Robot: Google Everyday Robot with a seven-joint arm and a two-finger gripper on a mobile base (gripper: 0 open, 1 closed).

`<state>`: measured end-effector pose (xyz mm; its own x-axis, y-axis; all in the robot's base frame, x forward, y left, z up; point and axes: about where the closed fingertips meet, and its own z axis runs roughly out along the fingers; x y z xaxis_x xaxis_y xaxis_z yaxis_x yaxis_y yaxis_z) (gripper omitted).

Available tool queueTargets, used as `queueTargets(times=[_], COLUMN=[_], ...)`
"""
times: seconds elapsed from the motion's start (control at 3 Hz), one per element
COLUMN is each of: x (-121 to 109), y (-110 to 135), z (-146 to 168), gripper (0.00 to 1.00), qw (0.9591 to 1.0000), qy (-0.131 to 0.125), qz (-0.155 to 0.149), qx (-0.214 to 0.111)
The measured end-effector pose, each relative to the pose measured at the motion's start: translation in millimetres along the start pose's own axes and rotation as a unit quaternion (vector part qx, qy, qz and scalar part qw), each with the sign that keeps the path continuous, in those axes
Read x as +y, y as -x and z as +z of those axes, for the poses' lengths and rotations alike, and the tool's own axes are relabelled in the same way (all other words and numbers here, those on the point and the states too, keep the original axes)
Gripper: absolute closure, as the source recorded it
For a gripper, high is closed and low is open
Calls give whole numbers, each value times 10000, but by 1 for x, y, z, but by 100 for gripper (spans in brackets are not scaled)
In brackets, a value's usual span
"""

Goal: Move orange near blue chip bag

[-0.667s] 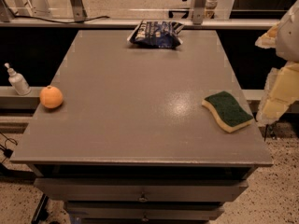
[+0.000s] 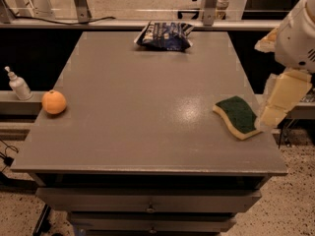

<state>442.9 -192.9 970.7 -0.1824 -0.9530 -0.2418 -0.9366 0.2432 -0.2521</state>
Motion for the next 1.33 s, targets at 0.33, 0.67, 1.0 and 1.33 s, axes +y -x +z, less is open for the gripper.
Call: queueTargets(times=[0.33, 0.67, 1.0, 1.33], x=[10, 23, 36, 44], y=[38, 87, 125, 174], z=[20, 46, 61, 74], gripper=[0, 0, 0, 0], qw=[9987, 9931, 9846, 9702], qy=[60, 214, 261, 261], qz=[-161, -202, -212, -203], qx=[-479, -1131, -1718, -2399])
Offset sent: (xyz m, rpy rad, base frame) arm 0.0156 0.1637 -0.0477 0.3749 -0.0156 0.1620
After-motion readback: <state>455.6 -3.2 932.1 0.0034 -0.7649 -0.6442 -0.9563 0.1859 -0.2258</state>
